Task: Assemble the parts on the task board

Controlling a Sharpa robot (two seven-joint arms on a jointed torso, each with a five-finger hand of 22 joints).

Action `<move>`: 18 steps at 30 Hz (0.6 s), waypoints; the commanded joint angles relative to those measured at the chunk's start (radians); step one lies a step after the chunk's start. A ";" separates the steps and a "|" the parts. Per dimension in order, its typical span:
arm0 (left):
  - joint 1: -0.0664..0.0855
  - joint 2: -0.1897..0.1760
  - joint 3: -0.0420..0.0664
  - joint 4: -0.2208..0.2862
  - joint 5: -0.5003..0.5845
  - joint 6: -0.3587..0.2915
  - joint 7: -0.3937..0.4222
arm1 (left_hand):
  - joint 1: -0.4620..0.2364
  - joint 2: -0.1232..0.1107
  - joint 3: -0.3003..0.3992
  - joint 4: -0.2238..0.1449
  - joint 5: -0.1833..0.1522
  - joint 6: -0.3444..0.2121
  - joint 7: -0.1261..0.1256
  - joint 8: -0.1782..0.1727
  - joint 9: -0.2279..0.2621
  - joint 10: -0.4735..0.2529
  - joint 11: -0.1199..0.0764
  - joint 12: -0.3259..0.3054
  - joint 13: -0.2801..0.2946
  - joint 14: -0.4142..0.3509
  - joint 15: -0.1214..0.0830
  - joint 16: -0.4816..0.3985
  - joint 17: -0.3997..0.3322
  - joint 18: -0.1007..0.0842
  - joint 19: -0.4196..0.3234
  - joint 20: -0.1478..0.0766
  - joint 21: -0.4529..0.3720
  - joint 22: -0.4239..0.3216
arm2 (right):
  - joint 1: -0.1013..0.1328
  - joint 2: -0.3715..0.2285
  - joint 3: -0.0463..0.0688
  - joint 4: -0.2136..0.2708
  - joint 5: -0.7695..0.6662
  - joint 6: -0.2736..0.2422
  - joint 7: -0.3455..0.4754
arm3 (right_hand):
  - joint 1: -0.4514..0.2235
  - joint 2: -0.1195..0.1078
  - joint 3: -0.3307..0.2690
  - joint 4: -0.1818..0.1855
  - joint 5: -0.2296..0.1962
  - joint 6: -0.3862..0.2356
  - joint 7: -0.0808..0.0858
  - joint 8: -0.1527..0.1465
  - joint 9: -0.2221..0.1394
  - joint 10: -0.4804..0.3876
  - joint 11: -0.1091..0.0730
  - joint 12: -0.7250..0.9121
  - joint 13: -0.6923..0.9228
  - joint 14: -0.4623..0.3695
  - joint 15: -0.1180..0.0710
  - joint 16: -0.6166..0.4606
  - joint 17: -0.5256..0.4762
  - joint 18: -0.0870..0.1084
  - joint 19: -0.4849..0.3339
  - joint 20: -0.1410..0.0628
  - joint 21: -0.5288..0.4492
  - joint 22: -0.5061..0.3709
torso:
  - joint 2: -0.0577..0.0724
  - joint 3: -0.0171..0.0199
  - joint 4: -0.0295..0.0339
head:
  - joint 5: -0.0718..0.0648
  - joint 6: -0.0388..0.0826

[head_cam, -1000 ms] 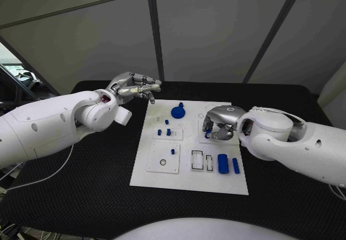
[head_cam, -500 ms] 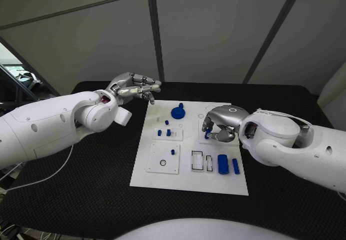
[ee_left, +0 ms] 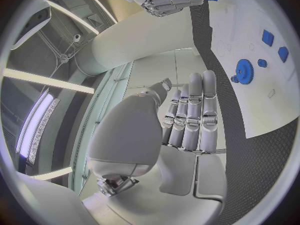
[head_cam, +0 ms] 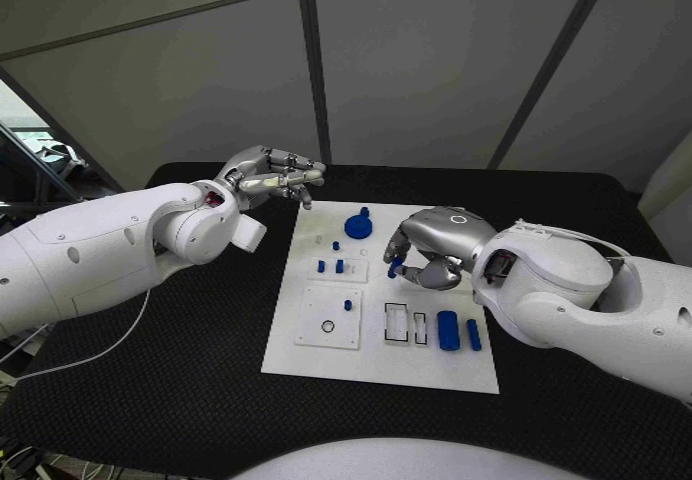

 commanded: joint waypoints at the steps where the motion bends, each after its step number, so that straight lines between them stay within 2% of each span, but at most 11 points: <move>1: 0.001 0.005 0.001 0.000 0.005 0.008 0.007 | 0.008 0.005 -0.004 -0.003 -0.001 0.003 0.000 0.006 0.001 -0.005 -0.001 0.003 0.000 -0.002 0.003 -0.002 -0.001 -0.012 -0.005 0.000 -0.006 -0.001 | 0.001 0.044 0.000 -0.023 0.062 -0.034 0.103 | -0.009 -0.013 0.003 0.001 0.014 0.007 -0.001 0.000 -0.001 0.015 -0.009 -0.004 0.002 0.049 -0.007 0.004 0.002 -0.010 0.005 -0.001 0.007 0.003 | -0.001 -0.0011 0.0018 | 0.009 -0.005; 4: 0.001 0.010 0.001 -0.002 0.005 0.009 0.007 | 0.008 0.005 -0.004 -0.003 -0.001 0.003 0.000 0.006 0.001 -0.005 -0.001 0.003 0.000 -0.002 0.003 -0.002 -0.001 -0.012 -0.005 0.000 -0.006 -0.001 | -0.002 0.091 -0.005 -0.051 0.082 -0.035 0.159 | -0.014 -0.017 0.004 0.000 0.027 0.007 -0.001 -0.001 -0.001 0.015 -0.009 -0.007 0.002 0.050 -0.007 0.007 0.006 -0.010 0.006 -0.001 0.009 0.006 | -0.001 -0.0012 0.0019 | 0.012 -0.005; 7: 0.001 0.017 0.001 -0.007 0.005 0.010 0.008 | 0.008 0.005 -0.004 -0.003 -0.001 0.003 0.000 0.006 0.001 -0.005 -0.001 0.003 0.000 -0.002 0.003 -0.002 -0.001 -0.012 -0.005 0.000 -0.006 -0.001 | -0.012 0.134 -0.016 -0.076 0.093 -0.041 0.203 | -0.015 -0.017 0.006 -0.002 0.033 0.007 -0.001 -0.002 -0.002 0.015 -0.009 -0.008 0.002 0.050 -0.007 0.008 0.007 -0.010 0.006 0.000 0.011 0.008 | -0.001 -0.0011 0.0006 | 0.020 -0.007; 9: 0.002 0.020 0.001 -0.008 0.005 0.010 0.007 | 0.008 0.005 -0.004 -0.003 -0.001 0.003 0.000 0.006 0.001 -0.005 -0.001 0.003 0.000 -0.002 0.003 -0.002 -0.001 -0.012 -0.005 0.000 -0.006 -0.001 | -0.021 0.160 -0.028 -0.094 0.097 -0.048 0.233 | -0.015 -0.016 0.007 -0.003 0.036 0.007 -0.001 -0.002 -0.002 0.015 -0.009 -0.009 0.002 0.051 -0.007 0.008 0.008 -0.010 0.006 0.000 0.011 0.008 | 0.001 -0.0012 -0.0007 | 0.026 -0.006; 13: 0.002 0.022 0.001 -0.012 0.005 0.008 0.003 | 0.008 0.006 -0.004 -0.003 -0.001 0.004 0.000 0.007 0.001 -0.006 -0.001 0.004 0.000 -0.001 0.003 -0.003 -0.002 -0.012 -0.005 0.000 -0.007 -0.002 | -0.032 0.195 -0.054 -0.129 0.104 -0.052 0.270 | -0.016 -0.017 0.007 -0.004 0.040 0.006 0.000 -0.003 -0.002 0.014 -0.008 -0.010 0.002 0.051 -0.007 0.010 0.010 -0.011 0.007 0.000 0.013 0.011 | 0.002 -0.0003 0.0009 | 0.031 -0.008; 16: 0.002 0.026 0.001 -0.014 0.005 0.008 0.003 | 0.008 0.006 -0.004 -0.003 -0.001 0.004 0.000 0.007 0.001 -0.006 -0.001 0.004 0.000 -0.001 0.003 -0.003 -0.002 -0.012 -0.005 0.000 -0.007 -0.002 | -0.044 0.217 -0.065 -0.155 0.106 -0.050 0.284 | -0.018 -0.018 0.006 -0.004 0.042 0.005 0.001 -0.003 -0.002 0.013 -0.007 -0.011 0.002 0.051 -0.006 0.009 0.009 -0.011 0.007 0.000 0.013 0.011 | 0.000 0.0004 -0.0009 | 0.036 -0.009; 18: 0.002 0.027 0.001 -0.014 0.005 0.008 0.003 | 0.008 0.006 -0.004 -0.003 -0.001 0.004 0.000 0.007 0.001 -0.006 -0.001 0.004 0.000 -0.001 0.003 -0.003 -0.002 -0.012 -0.005 0.000 -0.007 -0.002 | -0.050 0.229 -0.069 -0.169 0.107 -0.048 0.287 | -0.019 -0.018 0.006 -0.004 0.042 0.005 0.001 -0.004 -0.002 0.013 -0.007 -0.012 0.001 0.051 -0.006 0.009 0.009 -0.011 0.007 0.000 0.014 0.011 | 0.001 0.0000 -0.0008 | 0.038 -0.010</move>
